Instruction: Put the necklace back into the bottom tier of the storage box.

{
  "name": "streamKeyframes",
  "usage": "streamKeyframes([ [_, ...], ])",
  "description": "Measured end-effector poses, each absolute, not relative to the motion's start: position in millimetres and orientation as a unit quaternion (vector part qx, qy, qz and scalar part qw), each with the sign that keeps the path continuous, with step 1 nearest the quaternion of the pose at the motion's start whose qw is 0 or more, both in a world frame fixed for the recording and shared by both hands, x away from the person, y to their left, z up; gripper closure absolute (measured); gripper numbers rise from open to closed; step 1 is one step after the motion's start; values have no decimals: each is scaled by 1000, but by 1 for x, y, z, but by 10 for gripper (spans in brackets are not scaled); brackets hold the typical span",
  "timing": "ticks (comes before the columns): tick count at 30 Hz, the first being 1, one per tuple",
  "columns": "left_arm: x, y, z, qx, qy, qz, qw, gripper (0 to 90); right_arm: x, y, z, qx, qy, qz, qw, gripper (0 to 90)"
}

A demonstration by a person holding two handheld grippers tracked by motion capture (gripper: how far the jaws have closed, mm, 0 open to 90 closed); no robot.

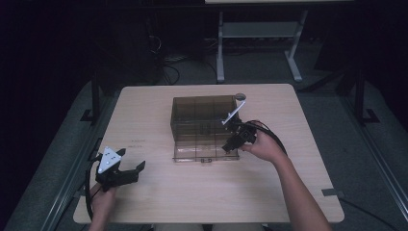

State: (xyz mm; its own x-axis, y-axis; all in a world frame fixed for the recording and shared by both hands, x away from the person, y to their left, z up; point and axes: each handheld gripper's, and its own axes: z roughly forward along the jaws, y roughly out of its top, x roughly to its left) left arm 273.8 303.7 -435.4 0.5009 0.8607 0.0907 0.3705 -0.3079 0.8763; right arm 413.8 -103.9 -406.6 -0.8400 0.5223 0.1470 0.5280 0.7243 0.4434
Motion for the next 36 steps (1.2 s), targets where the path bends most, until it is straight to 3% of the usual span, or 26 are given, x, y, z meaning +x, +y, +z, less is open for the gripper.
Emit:
streamKeyframes([
  [7, 273, 306, -435, 753, 410, 290, 425, 129, 411, -108, -402, -279, -927, -252, 1, 470],
  [36, 273, 304, -435, 756, 407, 291, 422, 129, 394, -129, -390, -283, -918, -277, -3, 369],
])
